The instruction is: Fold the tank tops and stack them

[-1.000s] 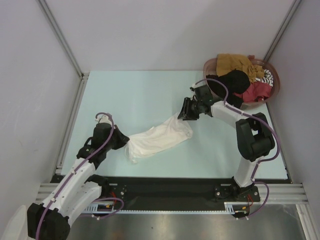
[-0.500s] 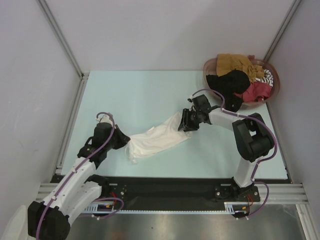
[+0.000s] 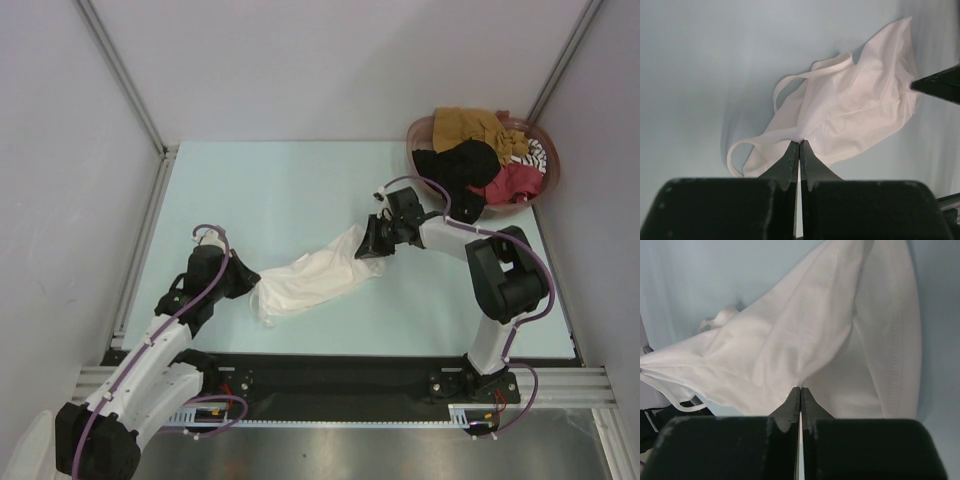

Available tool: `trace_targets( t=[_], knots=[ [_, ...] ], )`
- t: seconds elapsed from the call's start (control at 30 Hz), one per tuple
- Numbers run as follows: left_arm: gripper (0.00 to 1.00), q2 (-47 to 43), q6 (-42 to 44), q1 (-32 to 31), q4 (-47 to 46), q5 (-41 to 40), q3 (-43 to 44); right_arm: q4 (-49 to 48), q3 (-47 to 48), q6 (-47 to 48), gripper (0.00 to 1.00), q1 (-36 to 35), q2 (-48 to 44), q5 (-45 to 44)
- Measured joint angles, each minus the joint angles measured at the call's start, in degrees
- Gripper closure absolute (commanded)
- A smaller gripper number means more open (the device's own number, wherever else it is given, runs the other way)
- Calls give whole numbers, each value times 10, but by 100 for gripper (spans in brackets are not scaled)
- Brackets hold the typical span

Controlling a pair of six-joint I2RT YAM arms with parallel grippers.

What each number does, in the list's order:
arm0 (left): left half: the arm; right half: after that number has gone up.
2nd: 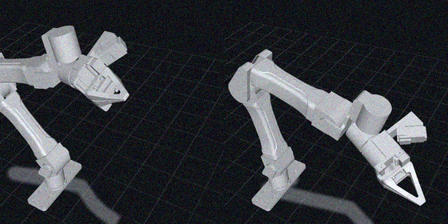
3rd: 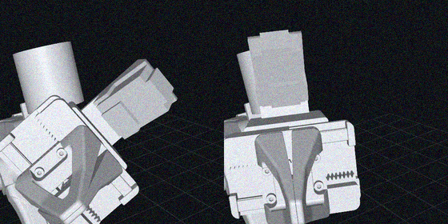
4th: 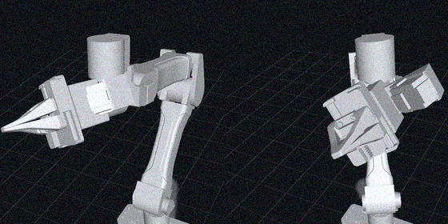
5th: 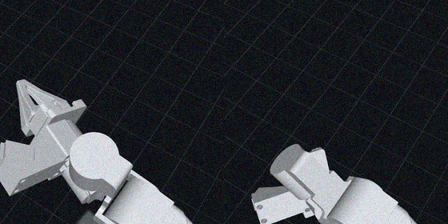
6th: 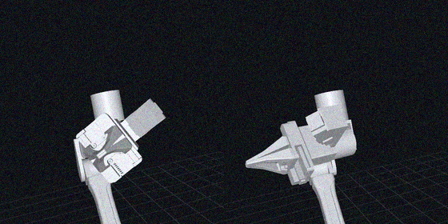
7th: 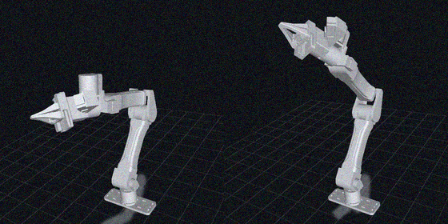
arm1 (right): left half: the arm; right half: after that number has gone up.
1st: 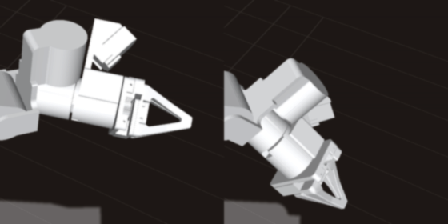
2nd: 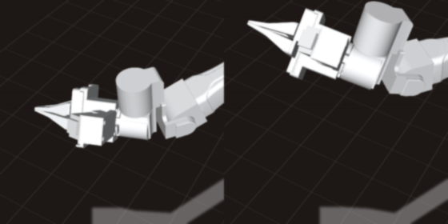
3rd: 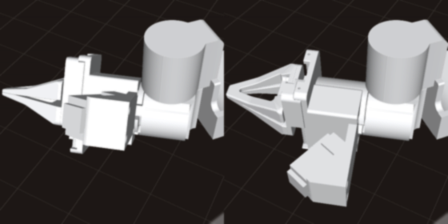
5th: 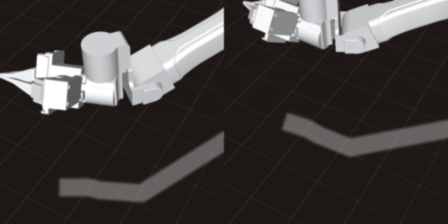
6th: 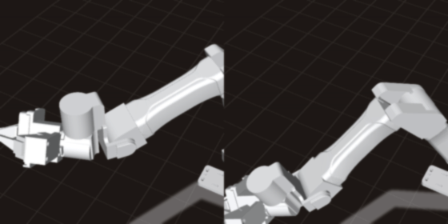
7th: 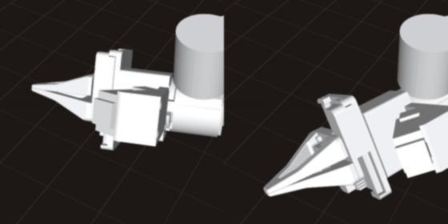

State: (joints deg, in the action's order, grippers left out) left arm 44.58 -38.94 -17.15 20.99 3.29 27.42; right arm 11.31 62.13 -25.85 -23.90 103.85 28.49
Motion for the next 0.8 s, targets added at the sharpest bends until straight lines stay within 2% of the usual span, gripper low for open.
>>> trace_targets(
  t=[0.17,0.3,0.5,0.8],
  knots=[
    [100,-2,0,0,1,-1,0,-6,-13,0,100,13,-21,12],
    [100,-5,2,0,12,-3,7,-6,-28,0,100,41,-77,20],
    [100,-17,15,0,55,-7,76,-5,-34,0,100,78,-217,16],
    [100,-73,54,0,95,10,223,-1,-35,9,100,92,-449,-6]
  ],
)
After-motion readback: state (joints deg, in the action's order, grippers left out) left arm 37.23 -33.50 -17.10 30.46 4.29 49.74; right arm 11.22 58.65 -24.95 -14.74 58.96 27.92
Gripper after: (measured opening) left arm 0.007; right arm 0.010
